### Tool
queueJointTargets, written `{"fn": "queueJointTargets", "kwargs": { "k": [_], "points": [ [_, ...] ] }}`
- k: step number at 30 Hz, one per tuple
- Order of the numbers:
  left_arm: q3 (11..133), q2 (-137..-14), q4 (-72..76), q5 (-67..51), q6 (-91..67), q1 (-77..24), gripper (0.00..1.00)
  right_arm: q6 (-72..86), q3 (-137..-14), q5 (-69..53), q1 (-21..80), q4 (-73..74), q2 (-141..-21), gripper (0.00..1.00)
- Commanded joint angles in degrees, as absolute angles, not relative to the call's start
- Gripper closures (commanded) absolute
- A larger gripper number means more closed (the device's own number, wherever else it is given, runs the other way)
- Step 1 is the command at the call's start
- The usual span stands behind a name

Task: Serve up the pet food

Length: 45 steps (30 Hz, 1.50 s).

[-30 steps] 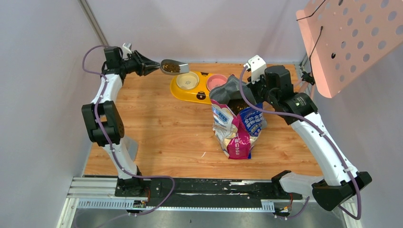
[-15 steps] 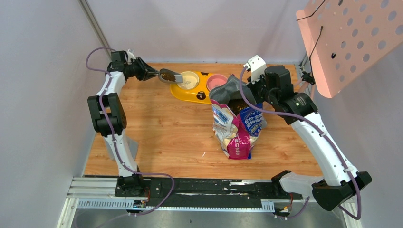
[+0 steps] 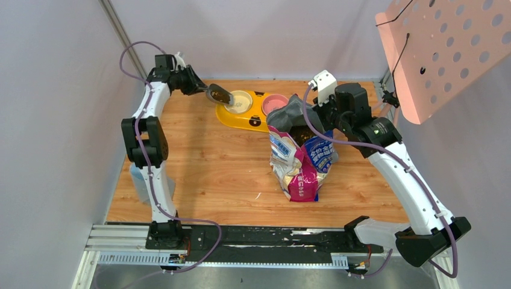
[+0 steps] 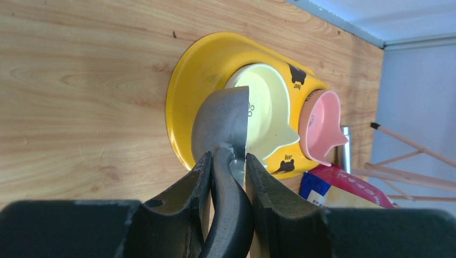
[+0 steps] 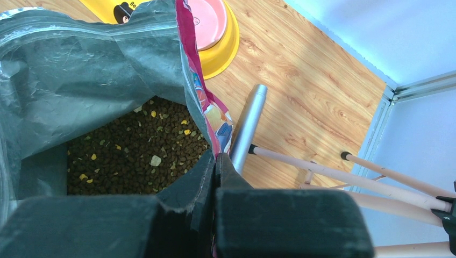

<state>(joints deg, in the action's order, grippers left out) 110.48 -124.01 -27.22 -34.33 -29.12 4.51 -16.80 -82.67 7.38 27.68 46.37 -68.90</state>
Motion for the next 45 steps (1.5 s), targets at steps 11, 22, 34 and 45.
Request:
{"fn": "queueJointTargets", "kwargs": {
  "k": [11, 22, 34, 45],
  "points": [
    [120.92, -124.87, -32.9, -21.52, -13.05, -3.96, 1.0, -16.62, -81.85, 6.18, 26.91, 43.74, -67.08, 1.0],
    [121.13, -120.36, -34.66, -14.17, -4.09, -7.57, 1.0, -16.35, -81.83, 5.06, 26.81, 43.19, -67.07, 1.0],
    [118.3, -115.4, -31.94, -6.96, 2.25, -11.45, 1.0, -16.12, -81.13, 4.61, 26.56, 42.93, -66.28, 1.0],
    [119.47, -115.9, -30.15, -9.98, -3.29, -13.58, 1.0, -15.6, -80.95, 4.08, 25.25, 42.9, -65.76, 1.0]
  ]
}}
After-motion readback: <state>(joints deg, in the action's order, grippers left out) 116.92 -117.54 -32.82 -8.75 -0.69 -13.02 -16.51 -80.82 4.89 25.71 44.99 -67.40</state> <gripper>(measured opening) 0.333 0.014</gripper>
